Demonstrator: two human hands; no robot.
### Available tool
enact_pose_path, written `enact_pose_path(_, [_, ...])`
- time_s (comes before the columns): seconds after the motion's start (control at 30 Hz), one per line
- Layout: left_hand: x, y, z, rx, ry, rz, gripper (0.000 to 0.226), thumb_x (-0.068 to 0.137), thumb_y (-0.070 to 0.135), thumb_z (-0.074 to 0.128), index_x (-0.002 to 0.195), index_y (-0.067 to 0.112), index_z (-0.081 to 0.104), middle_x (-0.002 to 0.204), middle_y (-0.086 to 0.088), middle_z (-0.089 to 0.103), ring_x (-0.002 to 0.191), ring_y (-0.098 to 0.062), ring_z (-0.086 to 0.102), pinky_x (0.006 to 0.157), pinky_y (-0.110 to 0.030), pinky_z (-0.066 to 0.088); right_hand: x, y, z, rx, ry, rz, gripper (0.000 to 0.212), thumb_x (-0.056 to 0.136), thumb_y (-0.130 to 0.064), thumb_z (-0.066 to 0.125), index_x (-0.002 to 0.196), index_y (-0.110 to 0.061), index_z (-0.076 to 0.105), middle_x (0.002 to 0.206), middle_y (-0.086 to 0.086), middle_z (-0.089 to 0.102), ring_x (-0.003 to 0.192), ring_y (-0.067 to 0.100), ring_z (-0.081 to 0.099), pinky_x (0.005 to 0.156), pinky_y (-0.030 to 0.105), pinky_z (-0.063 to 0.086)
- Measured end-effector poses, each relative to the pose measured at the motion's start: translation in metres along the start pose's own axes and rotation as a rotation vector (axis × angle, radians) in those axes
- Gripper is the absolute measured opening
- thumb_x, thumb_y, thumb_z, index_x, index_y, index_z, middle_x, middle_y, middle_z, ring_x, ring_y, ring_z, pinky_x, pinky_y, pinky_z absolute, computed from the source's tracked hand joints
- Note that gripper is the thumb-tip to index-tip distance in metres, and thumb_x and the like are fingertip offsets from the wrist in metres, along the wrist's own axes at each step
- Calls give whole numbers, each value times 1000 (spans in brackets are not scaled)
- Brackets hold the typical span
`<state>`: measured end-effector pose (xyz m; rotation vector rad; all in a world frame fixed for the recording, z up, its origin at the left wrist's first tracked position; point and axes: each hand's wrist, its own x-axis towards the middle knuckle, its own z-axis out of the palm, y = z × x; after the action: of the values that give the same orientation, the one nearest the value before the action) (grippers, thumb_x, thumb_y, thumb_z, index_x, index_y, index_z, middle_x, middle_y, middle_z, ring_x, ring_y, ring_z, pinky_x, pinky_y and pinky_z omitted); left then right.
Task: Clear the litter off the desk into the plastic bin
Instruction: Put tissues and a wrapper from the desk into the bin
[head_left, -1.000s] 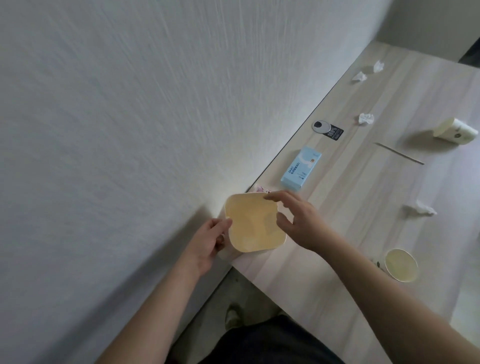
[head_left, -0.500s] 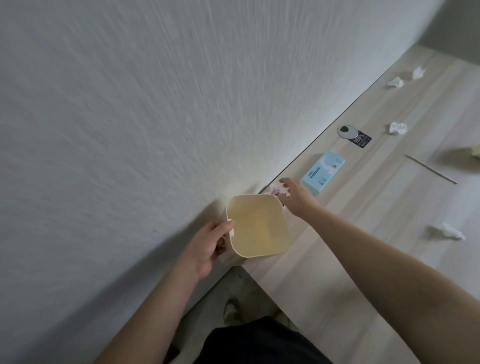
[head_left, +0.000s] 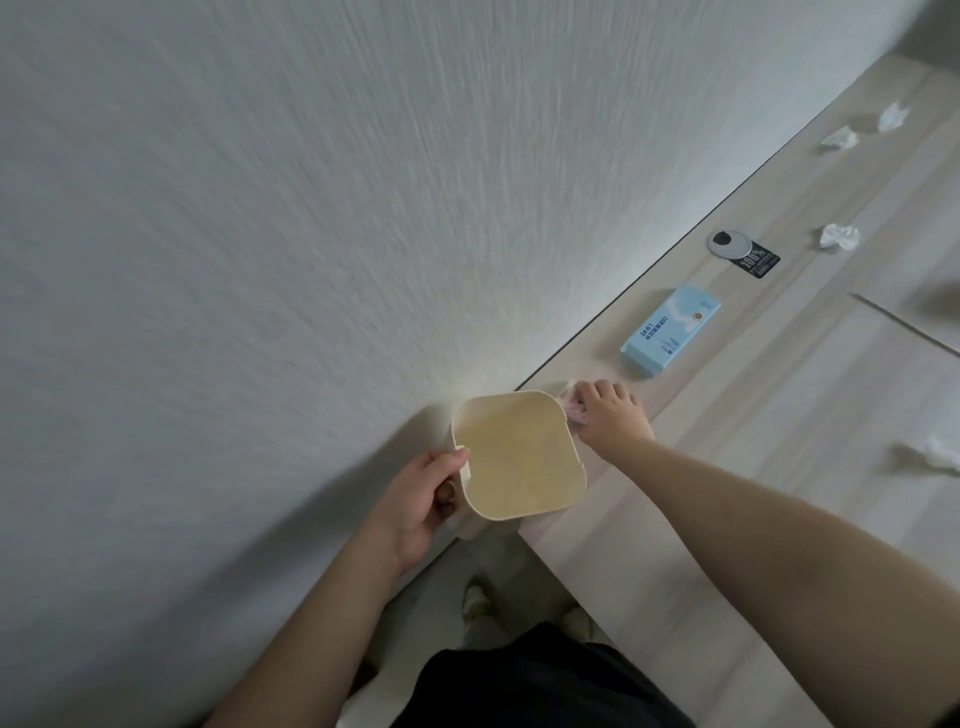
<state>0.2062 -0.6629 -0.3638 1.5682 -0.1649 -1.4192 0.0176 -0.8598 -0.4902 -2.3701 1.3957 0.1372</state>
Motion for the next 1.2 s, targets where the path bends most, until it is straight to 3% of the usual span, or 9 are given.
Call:
enact_pose_path(0.13, [-6,1,-3,14,-2,11,20,88,19,62,72,17,50,52,6,46,49,-8,42,51,-24,40,-17,6,6,51,34,9,31,89,-24,54,118,-16,50,118,8,57,109,28,50,90,37,42])
enact_pose_path(0.3, [-9,-1,-6,29,-17,43,22,84,22,66,70,18,50,53,4,40,52,-11,37,54,-25,38,-38,12,-9,484,-15,255,15,88,-26,56,98,-15,54,82,3,60,79,26,58,58,31,42])
enact_pose_path(0.47, [-10,-9,-4,72,-49,66,24,76,29,74,73,17,53,52,5,43,50,-10,42,48,-22,42,-71,20,-44,1169,82,412,11,87,-17,63,98,-16,65,92,8,72,86,24,71,83,42,58])
enact_pose_path(0.6, [-11,-16,5,86,-83,71,33,67,36,76,78,14,54,52,5,44,50,-10,44,50,-24,43,-108,13,-92,1404,192,290,16,88,-14,65,104,-12,66,91,7,74,79,17,73,68,25,58])
enact_pose_path(0.77, [-17,-23,18,142,-124,88,36,67,39,76,81,12,56,57,2,43,56,-13,40,55,-29,40,-160,-12,-131,1059,234,140,9,83,-38,66,91,-40,62,81,-20,72,69,2,69,54,16,54])
enact_pose_path(0.87, [-22,-26,22,197,-183,104,39,67,42,76,83,12,57,58,4,44,59,-15,39,59,-31,38,-184,-34,-135,797,205,71,18,80,-54,62,95,-47,56,76,-22,69,70,-7,66,54,15,55])
enact_pose_path(1.0, [-27,-27,19,230,-253,112,44,63,43,80,86,12,59,57,7,49,59,-14,40,62,-32,38,-202,-60,-127,562,208,33,42,82,-56,61,118,-36,52,86,-21,64,73,-2,65,59,15,54])
enact_pose_path(1.1, [-31,-26,9,248,-294,115,41,66,41,77,86,12,58,58,6,49,58,-14,41,61,-32,39,-209,-81,-113,320,148,-7,34,87,-46,60,115,-26,56,94,-10,68,73,5,60,58,13,44])
enact_pose_path(1.2, [-38,-27,-9,252,-334,128,38,67,40,76,86,12,59,57,6,53,57,-14,44,61,-32,40,-213,-113,-100,186,29,24,28,90,-31,59,117,-21,58,104,3,68,85,19,63,66,25,47])
